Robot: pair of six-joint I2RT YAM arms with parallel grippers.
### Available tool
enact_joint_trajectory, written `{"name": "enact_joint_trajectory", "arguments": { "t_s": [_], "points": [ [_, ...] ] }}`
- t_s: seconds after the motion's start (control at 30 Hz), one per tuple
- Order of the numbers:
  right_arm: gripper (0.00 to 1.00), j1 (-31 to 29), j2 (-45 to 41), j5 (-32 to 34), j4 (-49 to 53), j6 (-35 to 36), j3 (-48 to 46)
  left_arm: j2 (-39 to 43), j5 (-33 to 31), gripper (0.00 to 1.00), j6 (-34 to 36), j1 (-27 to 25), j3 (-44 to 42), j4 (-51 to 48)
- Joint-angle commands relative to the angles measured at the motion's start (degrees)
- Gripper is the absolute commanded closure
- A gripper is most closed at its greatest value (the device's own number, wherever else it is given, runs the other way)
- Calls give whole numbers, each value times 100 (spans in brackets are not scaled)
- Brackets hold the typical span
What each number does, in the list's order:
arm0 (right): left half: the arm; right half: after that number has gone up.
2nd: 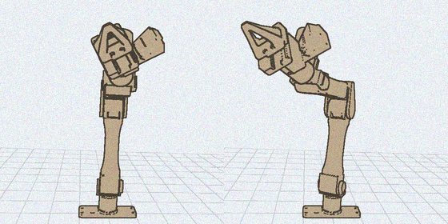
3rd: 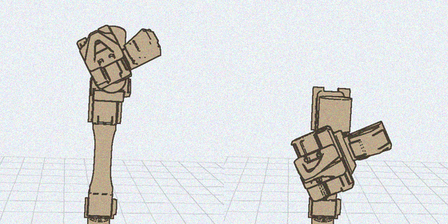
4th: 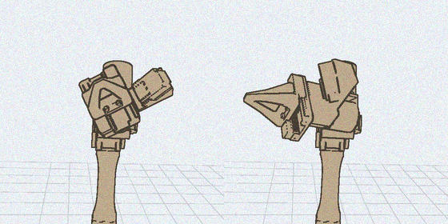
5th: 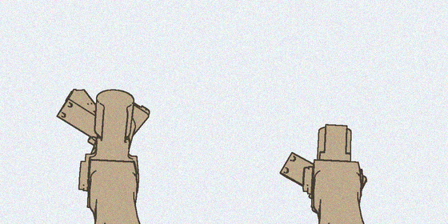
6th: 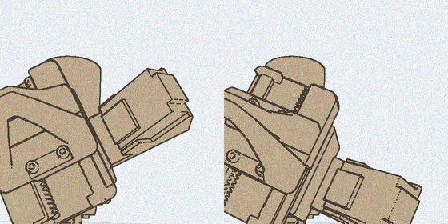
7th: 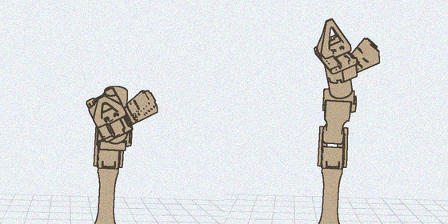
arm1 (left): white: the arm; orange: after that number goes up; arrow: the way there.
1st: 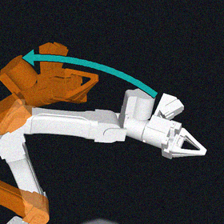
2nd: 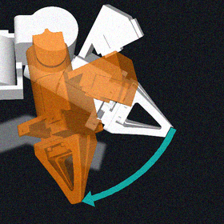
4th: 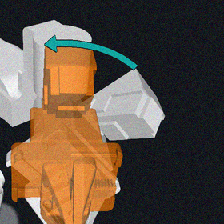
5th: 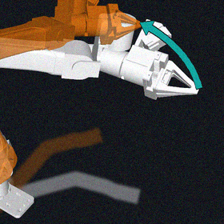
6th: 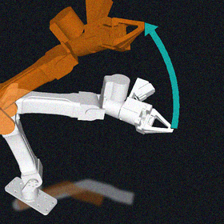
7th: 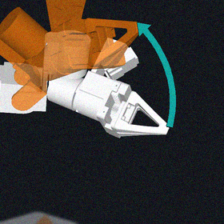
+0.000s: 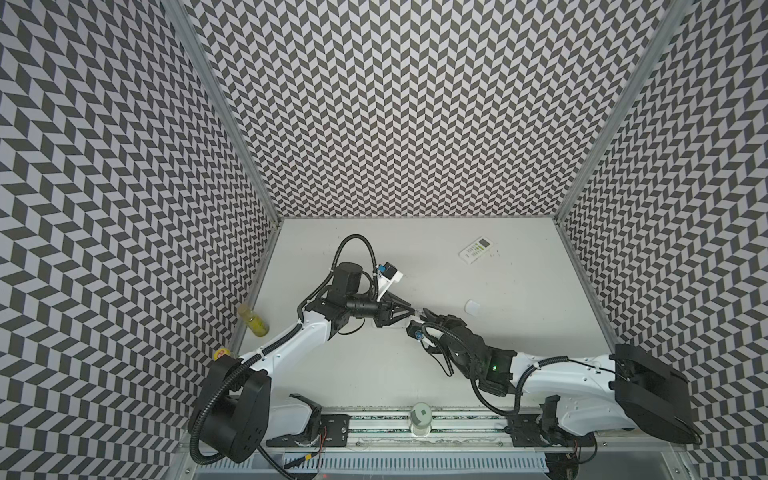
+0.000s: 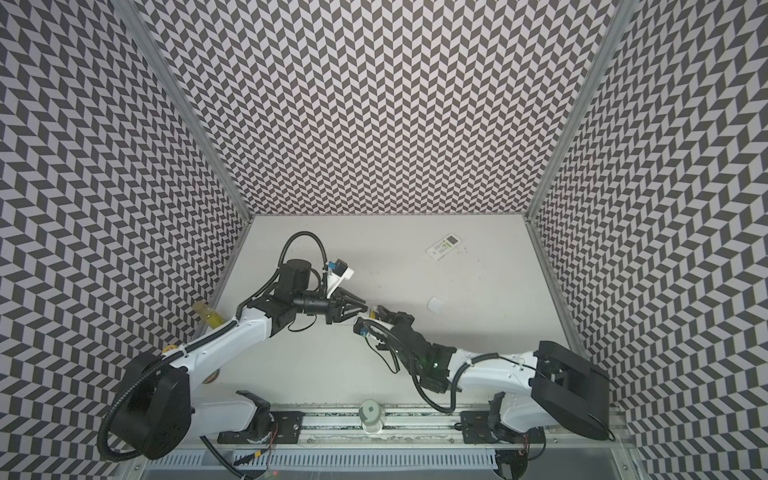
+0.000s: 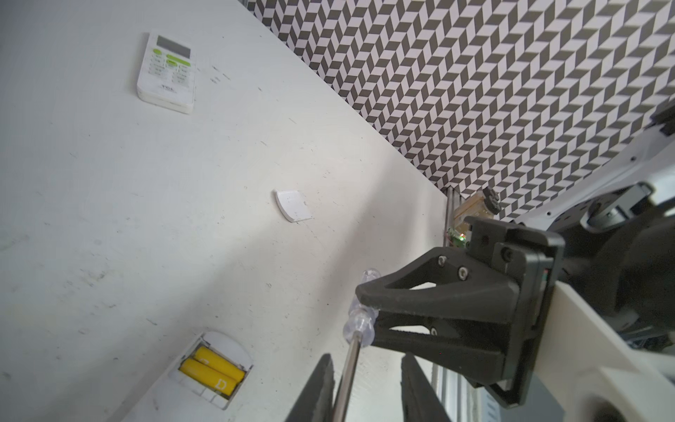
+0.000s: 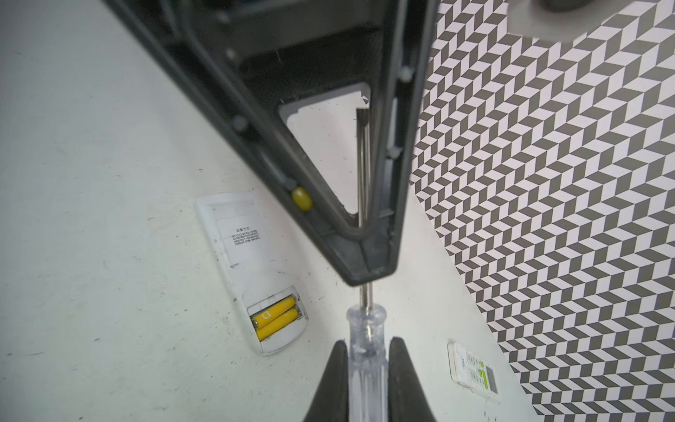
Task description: Unload the batteries from the remote control
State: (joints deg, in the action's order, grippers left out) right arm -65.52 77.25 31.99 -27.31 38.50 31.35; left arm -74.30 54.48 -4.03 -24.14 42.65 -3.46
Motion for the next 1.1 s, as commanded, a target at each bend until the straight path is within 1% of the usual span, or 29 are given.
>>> {"name": "enact_joint_trajectory", "arguments": {
  "t_s": [0.0, 0.13, 0.23, 0.27, 0.3, 0.37, 0.47, 0.53, 0.57, 0.67, 0.8, 0.87, 0.97, 1.07],
  "points": [
    [100, -64, 36, 105, -420, 35, 152, -27, -19, 80, 70, -36, -70, 151],
    [100, -67, 23, 126, -401, 35, 139, -10, -58, 93, 95, -31, -57, 136],
    [100, -75, -25, 154, -407, 4, 104, 21, -102, 99, 118, -19, -78, 119],
    [97, -77, -49, 159, -409, -27, 103, 28, -112, 100, 121, -2, -82, 118],
    [91, -76, -74, 166, -408, -52, 95, 46, -111, 100, 113, 6, -88, 119],
    [73, -76, -119, 217, -432, -123, 64, 58, -113, 100, 113, 40, -92, 130],
    [57, -75, -229, 298, -507, -251, -21, 88, -135, 100, 94, 140, -60, 134],
    [49, -67, -349, 332, -587, -373, -111, 119, -135, 100, 49, 222, -43, 145],
    [46, -68, -426, 333, -631, -457, -167, 143, -136, 100, 28, 270, -23, 146],
    [40, -26, -647, 317, -769, -753, -326, 195, -121, 100, -34, 398, -16, 226],
    [33, 161, -962, 102, -737, -1255, -418, 281, -57, 100, -131, 558, 39, 280],
    [31, 337, -1139, -164, -629, -1586, -420, 330, 14, 100, -256, 683, 35, 367],
    [23, 639, -1402, -528, -467, -2067, -368, 390, 95, 100, -372, 841, 63, 445],
    [14, 945, -1629, -693, -378, -2688, -333, 427, 221, 100, -441, 973, 111, 498]
  ]
}}
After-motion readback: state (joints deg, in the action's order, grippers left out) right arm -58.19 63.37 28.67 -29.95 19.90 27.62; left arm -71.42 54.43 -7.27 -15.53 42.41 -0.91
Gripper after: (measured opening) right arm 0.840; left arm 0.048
